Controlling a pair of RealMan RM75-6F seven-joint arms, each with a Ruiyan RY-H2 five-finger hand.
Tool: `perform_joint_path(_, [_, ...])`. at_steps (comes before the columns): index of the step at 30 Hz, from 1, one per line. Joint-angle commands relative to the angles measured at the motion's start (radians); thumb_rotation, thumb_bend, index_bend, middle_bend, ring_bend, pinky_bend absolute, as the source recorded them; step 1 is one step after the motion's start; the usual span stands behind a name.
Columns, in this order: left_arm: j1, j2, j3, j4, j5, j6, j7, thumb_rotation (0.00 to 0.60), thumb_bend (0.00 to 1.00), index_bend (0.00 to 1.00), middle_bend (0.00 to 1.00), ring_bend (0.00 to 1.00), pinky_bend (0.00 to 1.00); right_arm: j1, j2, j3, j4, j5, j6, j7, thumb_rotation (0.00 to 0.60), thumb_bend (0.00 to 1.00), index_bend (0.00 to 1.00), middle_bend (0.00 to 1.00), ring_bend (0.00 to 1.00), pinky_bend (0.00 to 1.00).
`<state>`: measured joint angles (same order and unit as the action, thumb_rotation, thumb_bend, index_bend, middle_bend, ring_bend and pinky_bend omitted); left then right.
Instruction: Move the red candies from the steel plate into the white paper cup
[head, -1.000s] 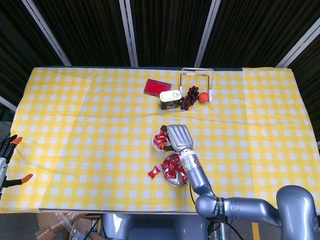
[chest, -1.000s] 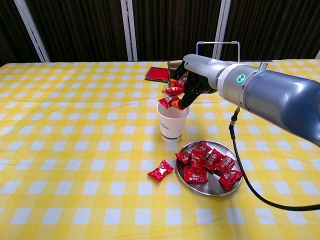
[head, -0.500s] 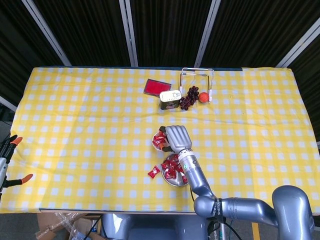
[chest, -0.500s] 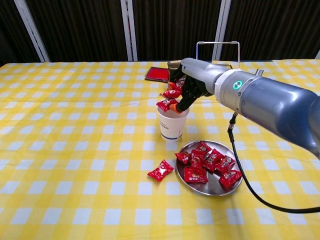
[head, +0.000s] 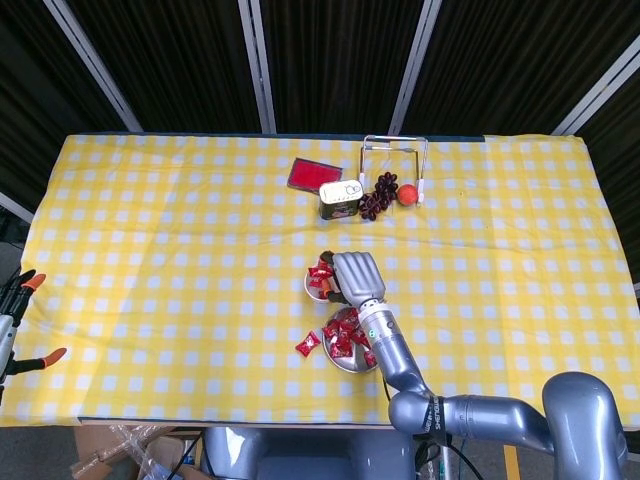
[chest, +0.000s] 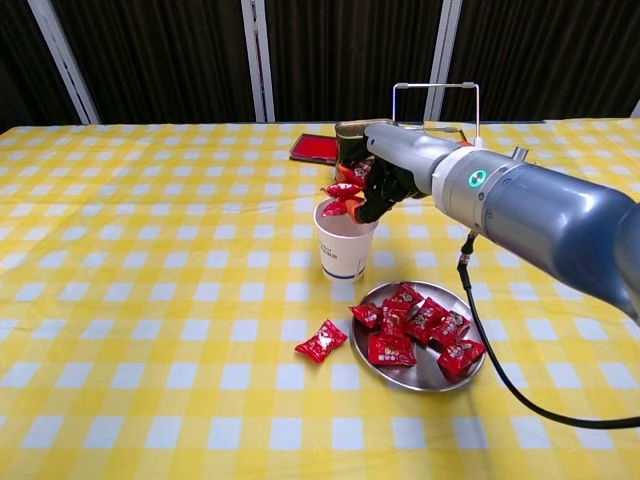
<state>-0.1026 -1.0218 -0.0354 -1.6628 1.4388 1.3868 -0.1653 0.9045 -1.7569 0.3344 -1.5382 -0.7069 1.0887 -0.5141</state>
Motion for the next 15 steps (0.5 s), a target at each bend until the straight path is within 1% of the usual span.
perform_joint_path(1, [0.000,0.000,0.000,0.000,0.000,0.000,0.000,0.600,0.03,0.00,0.00,0.00,0.00,-0.001,0.000,0.000,0.002,-0.003,-0.001,0.004,0.600,0.56,0.43,0.82,0.97,1.00])
perform_joint_path(9, [0.000,0.000,0.000,0.000,0.001,0.001,0.001,0.600,0.03,0.00,0.00,0.00,0.00,-0.008,0.001,-0.007,0.000,-0.021,-0.003,0.020,0.600,0.56,0.43,0.82,0.97,1.00])
perform_joint_path(15, [-0.001,0.000,0.000,0.000,0.002,0.001,0.001,0.600,0.03,0.00,0.00,0.00,0.00,-0.014,0.006,-0.015,-0.012,-0.032,0.000,0.022,0.600,0.56,0.41,0.82,0.97,1.00])
